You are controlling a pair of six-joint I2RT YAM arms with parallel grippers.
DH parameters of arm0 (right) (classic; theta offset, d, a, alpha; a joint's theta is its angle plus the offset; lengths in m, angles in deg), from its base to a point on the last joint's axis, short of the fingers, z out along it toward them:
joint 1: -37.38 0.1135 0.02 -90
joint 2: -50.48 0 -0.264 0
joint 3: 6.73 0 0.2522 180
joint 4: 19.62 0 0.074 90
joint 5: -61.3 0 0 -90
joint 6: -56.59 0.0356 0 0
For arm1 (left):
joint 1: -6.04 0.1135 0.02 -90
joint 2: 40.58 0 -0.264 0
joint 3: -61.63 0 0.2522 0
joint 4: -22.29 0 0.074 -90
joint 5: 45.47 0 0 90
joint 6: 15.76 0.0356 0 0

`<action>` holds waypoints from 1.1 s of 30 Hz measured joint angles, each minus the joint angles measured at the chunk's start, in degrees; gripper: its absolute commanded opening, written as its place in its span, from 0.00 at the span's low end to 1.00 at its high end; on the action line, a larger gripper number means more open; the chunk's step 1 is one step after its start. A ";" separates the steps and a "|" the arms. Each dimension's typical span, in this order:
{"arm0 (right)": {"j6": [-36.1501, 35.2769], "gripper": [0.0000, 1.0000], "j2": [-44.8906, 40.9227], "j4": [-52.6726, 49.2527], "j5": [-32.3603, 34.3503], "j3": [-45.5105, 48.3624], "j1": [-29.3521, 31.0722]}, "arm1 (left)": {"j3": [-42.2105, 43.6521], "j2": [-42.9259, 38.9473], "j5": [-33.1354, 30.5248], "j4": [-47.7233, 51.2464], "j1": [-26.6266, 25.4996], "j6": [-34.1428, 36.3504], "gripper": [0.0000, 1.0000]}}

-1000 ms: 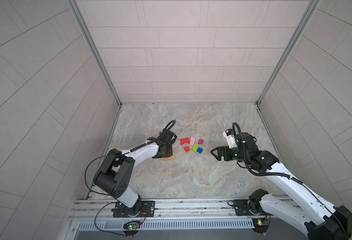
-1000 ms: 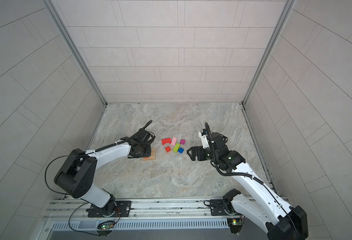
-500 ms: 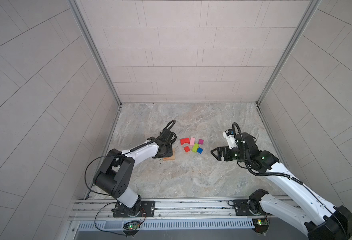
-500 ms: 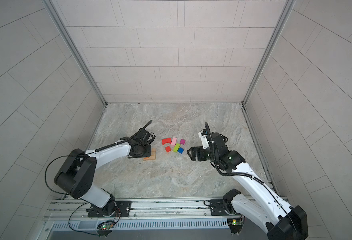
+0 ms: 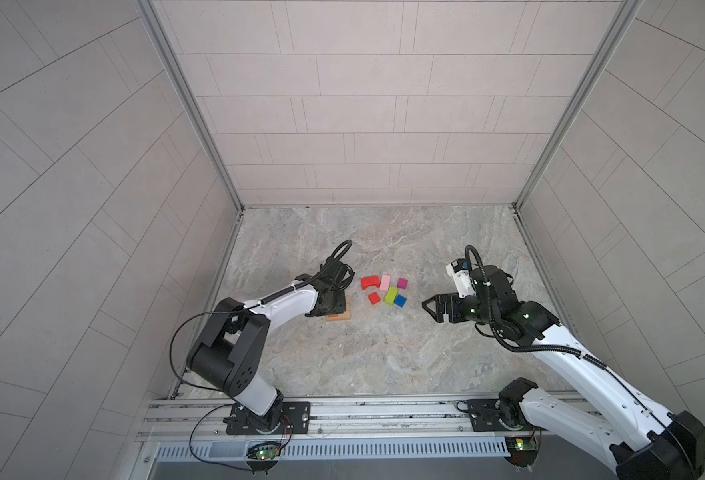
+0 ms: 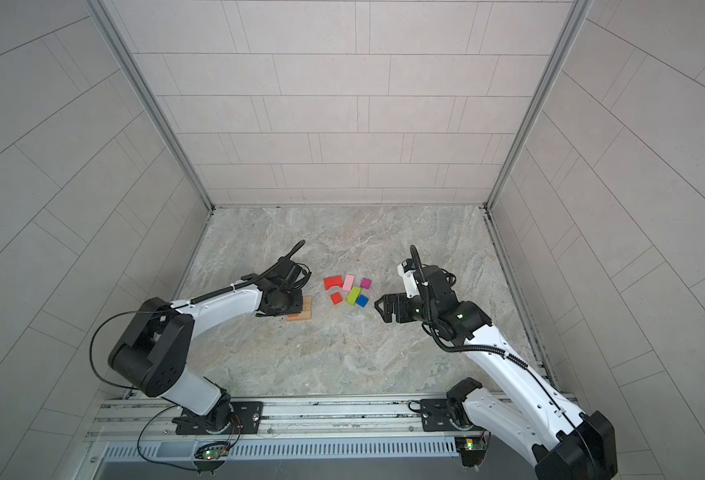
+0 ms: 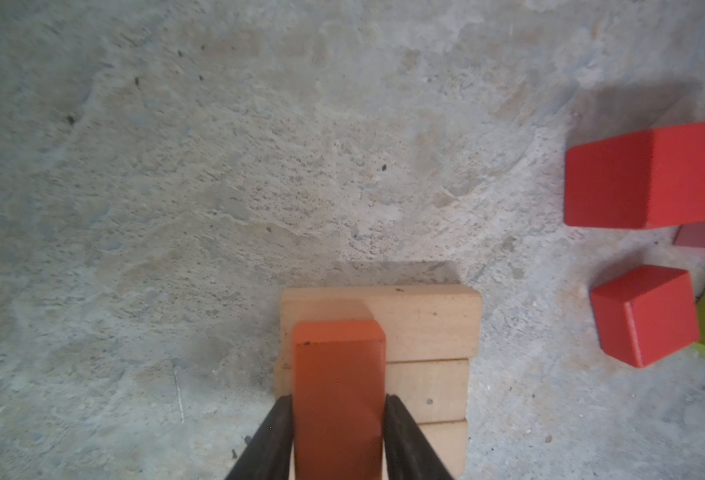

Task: Build the wood block tower
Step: 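Open the left gripper to release the orange block and raise it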

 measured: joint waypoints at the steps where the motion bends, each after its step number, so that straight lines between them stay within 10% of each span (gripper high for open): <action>1: 0.00 0.99 0.00 0.00 0.00 0.00 0.00 | 0.00 0.00 -0.07 0.02 0.00 0.00 0.42; 33: -0.22 0.99 0.26 0.00 -0.02 0.00 0.00 | -6.23 -3.72 1.97 3.48 -1.16 1.49 0.74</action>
